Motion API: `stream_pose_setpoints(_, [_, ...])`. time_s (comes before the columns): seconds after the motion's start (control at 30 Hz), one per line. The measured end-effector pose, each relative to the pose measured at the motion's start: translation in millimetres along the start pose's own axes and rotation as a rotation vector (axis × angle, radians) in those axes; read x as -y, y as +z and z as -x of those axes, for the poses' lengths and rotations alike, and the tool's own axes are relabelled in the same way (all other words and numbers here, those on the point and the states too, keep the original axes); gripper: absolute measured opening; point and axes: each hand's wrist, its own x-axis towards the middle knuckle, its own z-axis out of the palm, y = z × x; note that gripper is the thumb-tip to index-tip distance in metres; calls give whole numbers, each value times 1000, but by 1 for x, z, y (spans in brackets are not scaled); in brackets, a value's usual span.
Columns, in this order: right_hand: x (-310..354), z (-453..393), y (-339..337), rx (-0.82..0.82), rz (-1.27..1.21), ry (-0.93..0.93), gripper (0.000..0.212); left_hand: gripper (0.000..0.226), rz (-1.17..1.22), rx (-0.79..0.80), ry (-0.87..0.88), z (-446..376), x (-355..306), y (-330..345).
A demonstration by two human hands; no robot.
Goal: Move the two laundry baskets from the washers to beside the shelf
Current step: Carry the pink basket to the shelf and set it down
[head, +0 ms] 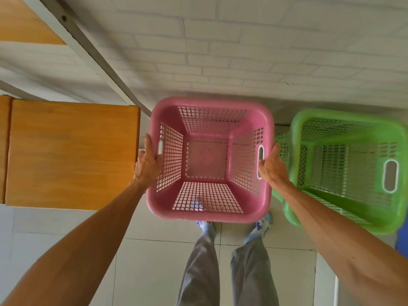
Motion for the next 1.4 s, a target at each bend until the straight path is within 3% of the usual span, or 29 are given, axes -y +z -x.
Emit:
stream_pose_setpoints(0.23, [8, 54, -82, -124, -79, -100, 60, 68, 80, -110, 164, 81, -67, -63])
stream_pose_setpoints(0.43, [11, 139, -187, -189, -254, -166, 40, 63, 315, -194, 86, 189, -127, -142])
stream_pose_setpoints(0.7, [1, 256, -276, -168, -351, -331, 40, 61, 538, -351, 12, 358, -166, -204])
stream_pose_setpoints(1.03, [88, 392, -297, -5, -190, -706, 36, 55, 588, -706, -187, 541, -100, -267])
stream_pose_setpoints(1.4, [225, 566, -170, 143, 51, -1174, 40, 60, 712, -1056, -500, 729, 79, -282])
